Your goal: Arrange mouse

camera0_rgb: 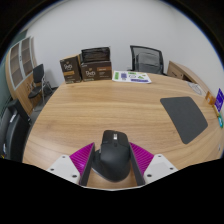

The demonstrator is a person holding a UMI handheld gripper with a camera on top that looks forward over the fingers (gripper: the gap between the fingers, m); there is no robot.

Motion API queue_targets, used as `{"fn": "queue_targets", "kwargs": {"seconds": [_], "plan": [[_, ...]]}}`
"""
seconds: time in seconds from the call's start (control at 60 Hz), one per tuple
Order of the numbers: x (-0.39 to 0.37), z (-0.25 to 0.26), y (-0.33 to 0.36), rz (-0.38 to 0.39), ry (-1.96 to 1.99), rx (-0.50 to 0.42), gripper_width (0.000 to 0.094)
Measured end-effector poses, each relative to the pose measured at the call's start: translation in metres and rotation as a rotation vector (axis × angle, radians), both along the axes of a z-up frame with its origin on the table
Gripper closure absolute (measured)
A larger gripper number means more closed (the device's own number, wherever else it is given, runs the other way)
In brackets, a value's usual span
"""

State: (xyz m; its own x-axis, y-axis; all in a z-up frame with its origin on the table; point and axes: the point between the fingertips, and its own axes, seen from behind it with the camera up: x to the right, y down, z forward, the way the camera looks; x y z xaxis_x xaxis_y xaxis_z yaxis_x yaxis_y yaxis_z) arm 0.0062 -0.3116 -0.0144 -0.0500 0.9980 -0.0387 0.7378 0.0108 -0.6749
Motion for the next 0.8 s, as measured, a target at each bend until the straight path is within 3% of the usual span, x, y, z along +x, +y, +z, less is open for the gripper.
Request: {"fn": "queue_targets", "kwargs": {"seconds": [0.1,0.133,0.317,0.517,0.8], "plan": [[-0.001,0.001,-0.002,0.011,0.006,-0.014,0.0332],[-0.003,0.004,-0.002,0.013,0.018,-0.022,0.0462],[0.0,0.005,0.001,0.007,0.004,0.006,0.0557],[0.016,0.028,-0.001,0.02,-0.019,-0.034,0.0574],[-0.008,0.147,0.049,0.005,0.11,-0.052,0.0572]]}}
